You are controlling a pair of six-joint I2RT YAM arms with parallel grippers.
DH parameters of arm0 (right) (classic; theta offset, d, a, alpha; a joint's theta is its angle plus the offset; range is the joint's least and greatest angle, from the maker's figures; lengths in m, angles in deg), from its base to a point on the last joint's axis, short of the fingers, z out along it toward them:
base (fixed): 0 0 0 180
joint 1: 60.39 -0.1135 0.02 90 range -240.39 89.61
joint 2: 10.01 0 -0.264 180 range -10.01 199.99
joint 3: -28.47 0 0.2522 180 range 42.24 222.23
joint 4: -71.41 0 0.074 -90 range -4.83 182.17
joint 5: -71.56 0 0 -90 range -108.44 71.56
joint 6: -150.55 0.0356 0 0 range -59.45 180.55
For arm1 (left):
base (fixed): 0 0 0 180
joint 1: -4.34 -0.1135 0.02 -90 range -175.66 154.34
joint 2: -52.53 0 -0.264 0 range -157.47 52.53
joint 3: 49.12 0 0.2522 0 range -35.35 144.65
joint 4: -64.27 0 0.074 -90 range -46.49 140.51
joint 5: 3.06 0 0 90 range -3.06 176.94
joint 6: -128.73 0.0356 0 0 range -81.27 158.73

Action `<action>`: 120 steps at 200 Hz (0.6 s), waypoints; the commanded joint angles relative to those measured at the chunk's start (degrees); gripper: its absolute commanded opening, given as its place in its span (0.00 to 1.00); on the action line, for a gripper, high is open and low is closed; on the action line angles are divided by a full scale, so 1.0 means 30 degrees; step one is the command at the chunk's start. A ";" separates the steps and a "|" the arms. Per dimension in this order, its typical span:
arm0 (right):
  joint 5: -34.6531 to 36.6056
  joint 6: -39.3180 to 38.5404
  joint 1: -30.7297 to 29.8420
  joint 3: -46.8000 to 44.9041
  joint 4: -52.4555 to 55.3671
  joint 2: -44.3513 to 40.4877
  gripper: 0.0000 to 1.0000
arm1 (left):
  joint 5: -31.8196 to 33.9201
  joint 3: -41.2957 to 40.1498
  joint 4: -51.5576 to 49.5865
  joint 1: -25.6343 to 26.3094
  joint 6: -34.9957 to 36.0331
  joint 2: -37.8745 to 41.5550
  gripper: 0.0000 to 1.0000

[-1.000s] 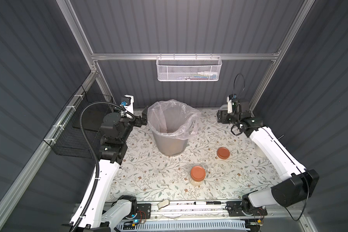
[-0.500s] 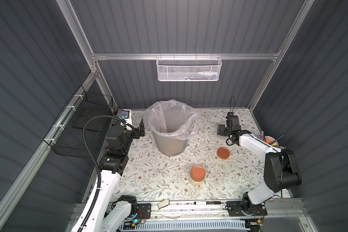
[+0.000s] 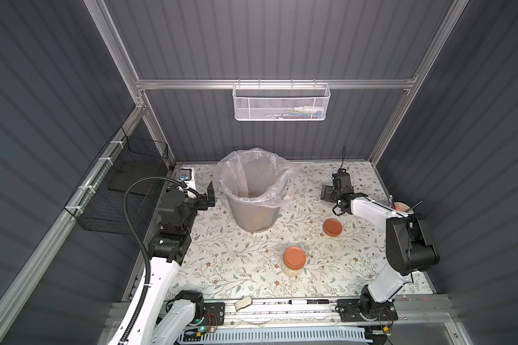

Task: Empty expired oatmeal from jars
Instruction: Place the jar at the center of the board.

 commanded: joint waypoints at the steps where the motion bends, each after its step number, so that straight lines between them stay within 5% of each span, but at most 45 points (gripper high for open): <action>1: 0.0827 0.0974 -0.0293 -0.0582 -0.1190 0.0136 0.39 | 0.0296 -0.0414 0.0024 0.0023 -0.0027 0.0431 1.00; 120: 0.3110 0.2844 -0.1855 -0.1798 -0.2115 0.1008 0.51 | 0.0053 -0.0705 -0.0265 0.0023 0.0350 0.0398 1.00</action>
